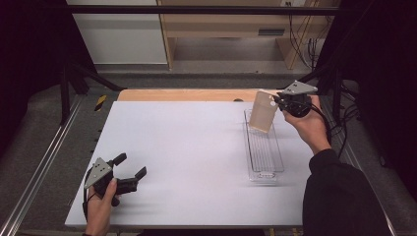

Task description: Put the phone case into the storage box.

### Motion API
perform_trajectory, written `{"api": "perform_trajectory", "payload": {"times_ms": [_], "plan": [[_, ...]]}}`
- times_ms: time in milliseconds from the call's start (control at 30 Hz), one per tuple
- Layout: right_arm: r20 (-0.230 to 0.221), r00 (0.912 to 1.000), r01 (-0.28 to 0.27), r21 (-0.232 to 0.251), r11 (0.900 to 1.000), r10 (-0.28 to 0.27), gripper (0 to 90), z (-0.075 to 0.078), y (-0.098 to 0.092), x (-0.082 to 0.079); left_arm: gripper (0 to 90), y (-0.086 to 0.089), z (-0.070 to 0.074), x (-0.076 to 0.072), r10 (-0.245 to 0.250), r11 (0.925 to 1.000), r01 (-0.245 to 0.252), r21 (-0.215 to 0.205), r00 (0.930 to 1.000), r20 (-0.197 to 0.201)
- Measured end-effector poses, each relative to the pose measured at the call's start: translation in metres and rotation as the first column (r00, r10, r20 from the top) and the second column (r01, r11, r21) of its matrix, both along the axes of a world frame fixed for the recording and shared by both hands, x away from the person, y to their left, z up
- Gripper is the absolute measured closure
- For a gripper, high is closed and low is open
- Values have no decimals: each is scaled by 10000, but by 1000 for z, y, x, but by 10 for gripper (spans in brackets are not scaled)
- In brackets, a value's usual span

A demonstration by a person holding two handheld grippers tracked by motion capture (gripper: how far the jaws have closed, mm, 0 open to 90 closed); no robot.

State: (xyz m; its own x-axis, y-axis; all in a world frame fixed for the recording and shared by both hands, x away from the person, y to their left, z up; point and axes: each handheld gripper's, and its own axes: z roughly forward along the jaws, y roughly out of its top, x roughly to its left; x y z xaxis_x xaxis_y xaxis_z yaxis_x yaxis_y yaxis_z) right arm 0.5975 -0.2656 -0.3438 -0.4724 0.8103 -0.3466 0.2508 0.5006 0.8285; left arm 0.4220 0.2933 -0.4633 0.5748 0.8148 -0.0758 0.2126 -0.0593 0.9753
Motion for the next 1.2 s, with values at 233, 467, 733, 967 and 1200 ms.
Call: {"api": "perform_trajectory", "payload": {"times_ms": [233, 467, 733, 967, 1200], "plan": [[-18, 10000, 17, -176, 9998, -17, 782, -5, 7, 4, 36, 0, 0, 0, 1, 10000, -1, -55, 10000, -3], [-48, 9999, 104, -295, 9995, -106, 781, -12, 12, 8, 36, 0, 0, 0, -9, 10000, 9, -53, 10000, 4], [-84, 9998, 201, -196, 9996, -203, 780, -19, 14, 11, 36, -1, 0, 0, -27, 10000, 27, -73, 10000, 1], [18, 9993, 373, -139, 9992, -372, 778, -21, 16, 13, 36, -1, 0, 0, -23, 10000, 23, -70, 10000, 6], [164, 9967, 790, 17, 9969, -791, 776, -23, 22, 15, 36, -1, 0, 0, -15, 10000, 15, -63, 10000, 19]]}}
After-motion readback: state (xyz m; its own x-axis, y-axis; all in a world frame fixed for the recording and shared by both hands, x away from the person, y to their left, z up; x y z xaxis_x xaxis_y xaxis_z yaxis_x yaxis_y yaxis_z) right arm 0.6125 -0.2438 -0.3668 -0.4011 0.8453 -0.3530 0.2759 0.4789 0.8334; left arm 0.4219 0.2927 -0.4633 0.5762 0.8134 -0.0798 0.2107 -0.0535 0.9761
